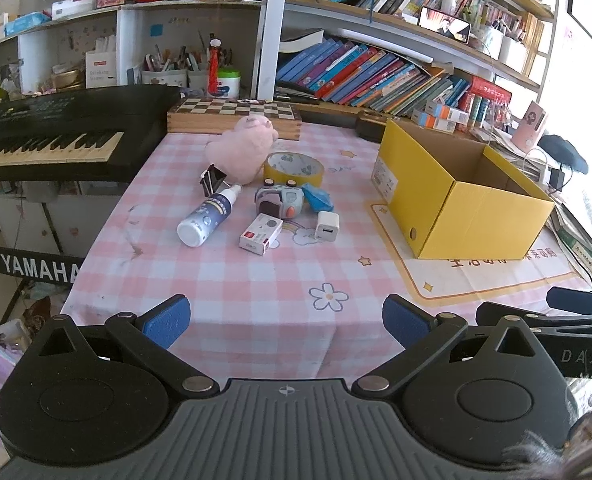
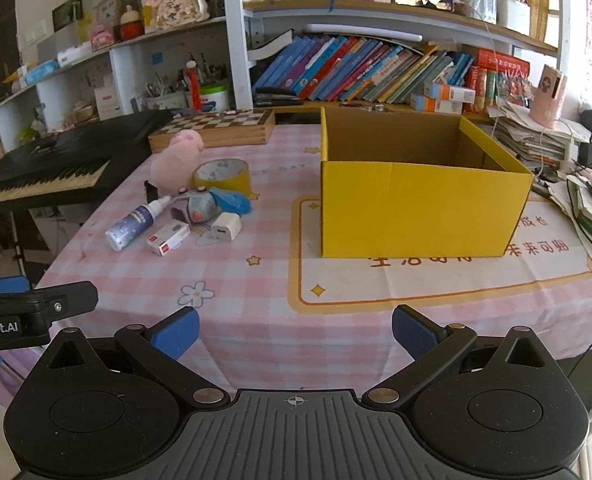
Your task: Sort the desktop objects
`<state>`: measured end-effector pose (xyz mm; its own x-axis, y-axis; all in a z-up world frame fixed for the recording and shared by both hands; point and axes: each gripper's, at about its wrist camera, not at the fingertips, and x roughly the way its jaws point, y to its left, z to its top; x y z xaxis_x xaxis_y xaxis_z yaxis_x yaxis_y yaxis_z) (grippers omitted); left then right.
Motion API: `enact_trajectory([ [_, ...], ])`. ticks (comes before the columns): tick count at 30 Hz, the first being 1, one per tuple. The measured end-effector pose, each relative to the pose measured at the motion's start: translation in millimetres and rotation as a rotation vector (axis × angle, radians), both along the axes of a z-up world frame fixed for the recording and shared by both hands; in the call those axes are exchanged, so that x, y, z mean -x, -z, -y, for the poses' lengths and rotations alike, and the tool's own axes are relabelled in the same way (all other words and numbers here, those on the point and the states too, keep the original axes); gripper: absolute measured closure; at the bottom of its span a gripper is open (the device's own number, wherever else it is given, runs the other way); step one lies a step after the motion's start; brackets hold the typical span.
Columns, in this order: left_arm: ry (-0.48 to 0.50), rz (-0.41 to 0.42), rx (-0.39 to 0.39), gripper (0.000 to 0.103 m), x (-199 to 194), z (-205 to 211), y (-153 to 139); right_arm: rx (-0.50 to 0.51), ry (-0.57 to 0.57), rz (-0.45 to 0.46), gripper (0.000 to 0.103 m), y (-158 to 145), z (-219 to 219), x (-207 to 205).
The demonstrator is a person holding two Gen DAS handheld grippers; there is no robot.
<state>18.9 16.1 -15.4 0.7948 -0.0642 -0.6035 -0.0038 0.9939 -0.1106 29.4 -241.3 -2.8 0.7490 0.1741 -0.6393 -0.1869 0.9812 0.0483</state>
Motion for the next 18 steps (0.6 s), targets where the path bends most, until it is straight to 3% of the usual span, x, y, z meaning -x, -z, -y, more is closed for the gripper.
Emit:
enact_trajectory([
  [18, -0.066, 0.006, -0.004, 0.000, -17.8, -22.5, 2.0, 0.025, -0.111, 0.027, 0.009, 4.8, -31.3, -17.6],
])
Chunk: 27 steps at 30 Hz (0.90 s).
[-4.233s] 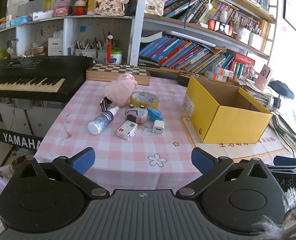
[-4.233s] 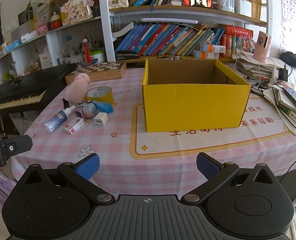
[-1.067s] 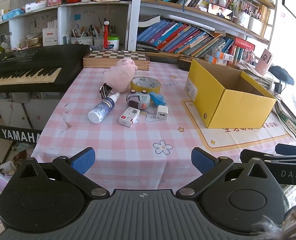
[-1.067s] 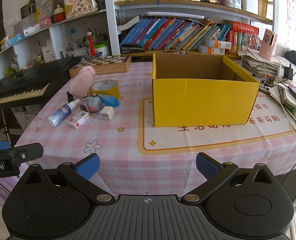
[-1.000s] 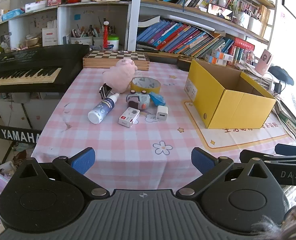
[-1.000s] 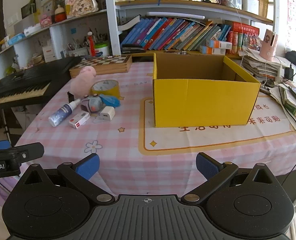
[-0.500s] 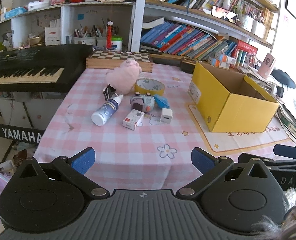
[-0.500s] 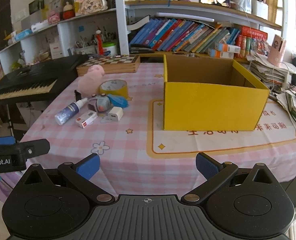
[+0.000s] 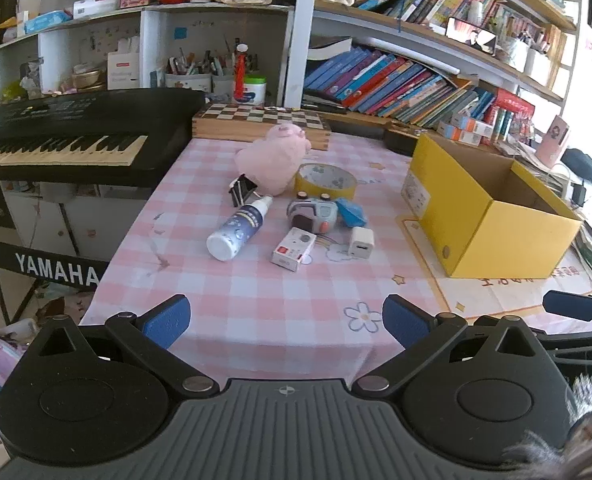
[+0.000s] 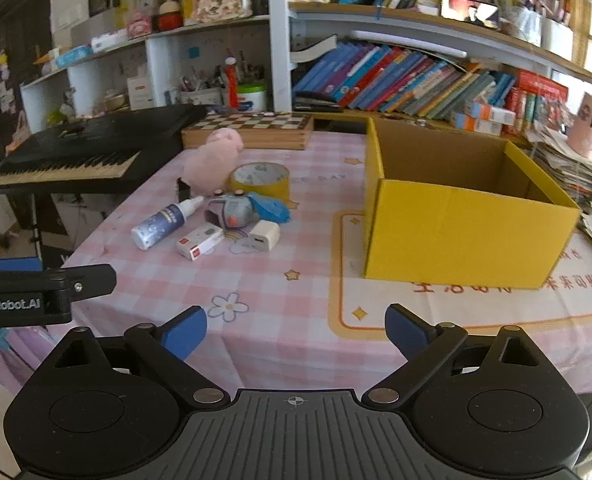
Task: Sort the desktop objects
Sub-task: 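Grasp the white spray bottle with left tool while right tool grasps the white charger plug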
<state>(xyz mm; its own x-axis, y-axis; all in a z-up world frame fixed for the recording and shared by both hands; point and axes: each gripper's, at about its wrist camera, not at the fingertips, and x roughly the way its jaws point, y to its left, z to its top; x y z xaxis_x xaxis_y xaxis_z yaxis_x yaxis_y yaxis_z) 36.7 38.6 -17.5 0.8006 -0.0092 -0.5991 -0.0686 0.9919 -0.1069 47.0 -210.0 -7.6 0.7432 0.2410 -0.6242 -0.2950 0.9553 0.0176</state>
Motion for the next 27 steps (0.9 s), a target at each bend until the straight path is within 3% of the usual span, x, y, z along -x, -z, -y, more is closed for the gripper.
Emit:
enact_trajectory([
  [18, -0.070, -0.030, -0.003, 0.000, -63.9, -21.6, 11.1, 0.044, -0.137, -0.017, 0.014, 15.8, -33.3, -63.0],
  [27, -0.088, -0.047, -0.015, 0.003, -109.1, -30.8, 20.3, 0.056, -0.221, -0.036, 0.025, 29.1, -50.4, -103.1],
])
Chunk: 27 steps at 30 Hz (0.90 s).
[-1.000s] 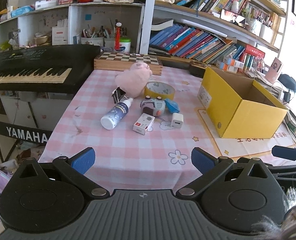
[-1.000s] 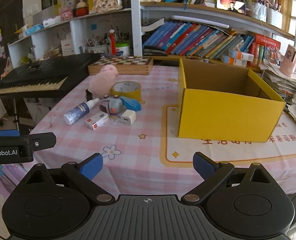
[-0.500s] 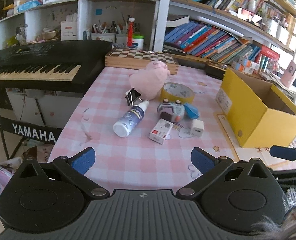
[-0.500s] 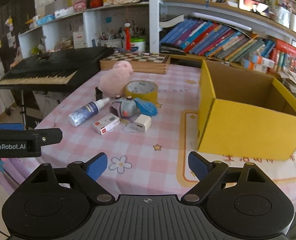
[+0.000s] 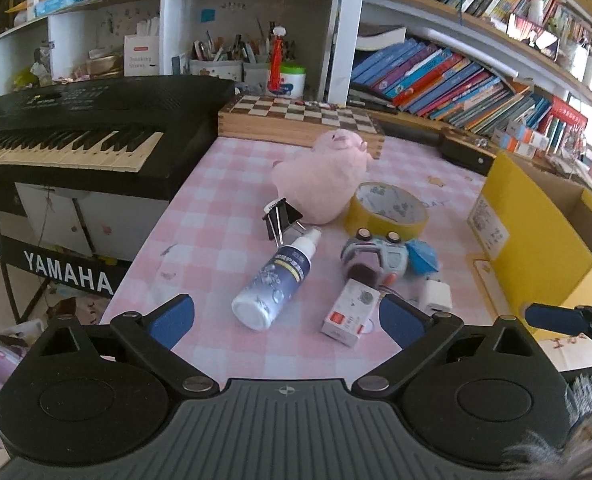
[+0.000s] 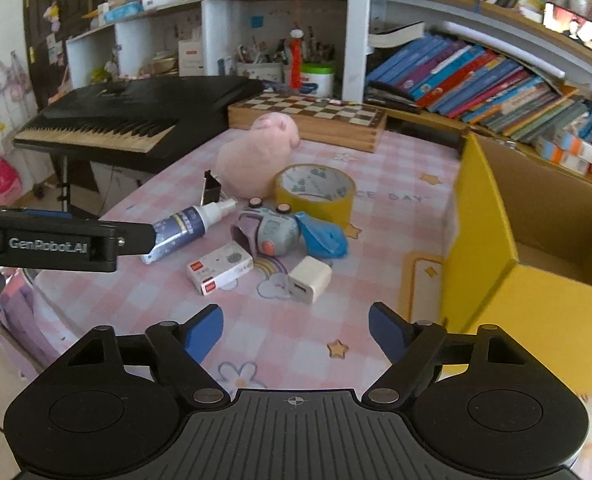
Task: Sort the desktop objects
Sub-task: 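Grasp the white spray bottle with left tool while right tool grasps the white charger plug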
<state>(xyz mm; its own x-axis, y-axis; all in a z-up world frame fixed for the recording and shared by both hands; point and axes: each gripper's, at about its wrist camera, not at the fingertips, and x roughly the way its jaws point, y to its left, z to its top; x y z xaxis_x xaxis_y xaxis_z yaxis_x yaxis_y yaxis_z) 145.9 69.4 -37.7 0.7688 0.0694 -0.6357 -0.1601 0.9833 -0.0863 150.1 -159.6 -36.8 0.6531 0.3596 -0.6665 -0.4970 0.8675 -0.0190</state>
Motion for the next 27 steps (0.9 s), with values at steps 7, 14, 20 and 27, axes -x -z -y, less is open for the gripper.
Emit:
enact_trajectory([
  [7, 0.027, -0.055, -0.027, 0.021, -36.9, -0.3, 15.9, 0.021, -0.012, -0.032, 0.031, 15.3, -10.7, -31.1],
  [14, 0.041, -0.133, -0.033, 0.040, -71.7, -7.6, 37.9, 0.025, -0.009, -0.090, 0.036, 33.9, -15.9, -61.0],
  [20, 0.065, -0.158, -0.037, 0.049, -85.3, -9.8, 46.2, 0.015, 0.001, -0.128, 0.038, 43.1, -15.0, -77.3],
  [27, 0.117, -0.146, -0.055, 0.072, -91.5, -3.5, 44.8, 0.005, -0.025, -0.097, 0.064, 44.4, -17.5, -82.8],
])
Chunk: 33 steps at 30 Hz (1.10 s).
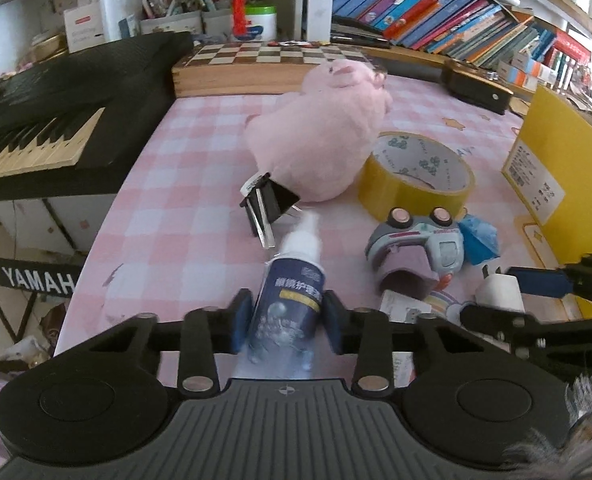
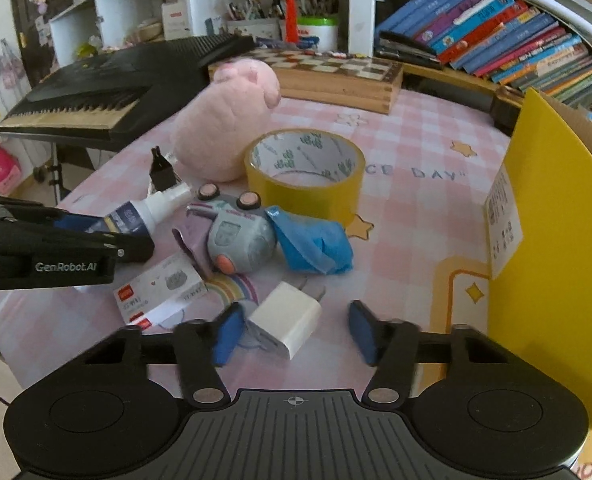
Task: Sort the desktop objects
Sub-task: 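Grasp the white spray bottle with left tool while right tool grasps the white charger plug, then carry the spray bottle and charger plug toward the yellow cardboard box with both tools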
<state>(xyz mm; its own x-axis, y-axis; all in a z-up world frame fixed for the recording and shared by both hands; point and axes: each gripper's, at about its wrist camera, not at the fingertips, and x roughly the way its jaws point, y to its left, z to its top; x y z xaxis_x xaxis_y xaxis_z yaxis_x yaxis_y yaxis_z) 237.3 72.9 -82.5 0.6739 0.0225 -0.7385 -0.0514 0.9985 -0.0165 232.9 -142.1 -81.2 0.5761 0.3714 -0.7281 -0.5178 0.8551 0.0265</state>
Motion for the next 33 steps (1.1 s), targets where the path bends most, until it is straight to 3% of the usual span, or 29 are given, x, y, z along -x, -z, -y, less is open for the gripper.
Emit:
enact_trajectory([
  [6, -0.013, 0.011, 0.062, 0.073, 13.4, 4.0, -3.2, -0.019, 0.009, -0.011, 0.066, -3.8, 5.9, 0.3],
  [15, -0.053, 0.104, 0.193, 0.073, 40.6, 1.3, -35.3, -0.059, 0.006, 0.032, 0.066, -31.1, 14.7, 16.0],
  [26, -0.037, 0.184, 0.278, 0.073, 92.3, 4.8, -74.9, -0.095, -0.009, 0.130, 0.066, -69.2, 32.2, 65.0],
  [33, 0.005, 0.215, 0.333, 0.073, 127.0, 10.9, -94.5, -0.129, 0.031, 0.117, 0.066, -82.3, 44.4, 96.5],
])
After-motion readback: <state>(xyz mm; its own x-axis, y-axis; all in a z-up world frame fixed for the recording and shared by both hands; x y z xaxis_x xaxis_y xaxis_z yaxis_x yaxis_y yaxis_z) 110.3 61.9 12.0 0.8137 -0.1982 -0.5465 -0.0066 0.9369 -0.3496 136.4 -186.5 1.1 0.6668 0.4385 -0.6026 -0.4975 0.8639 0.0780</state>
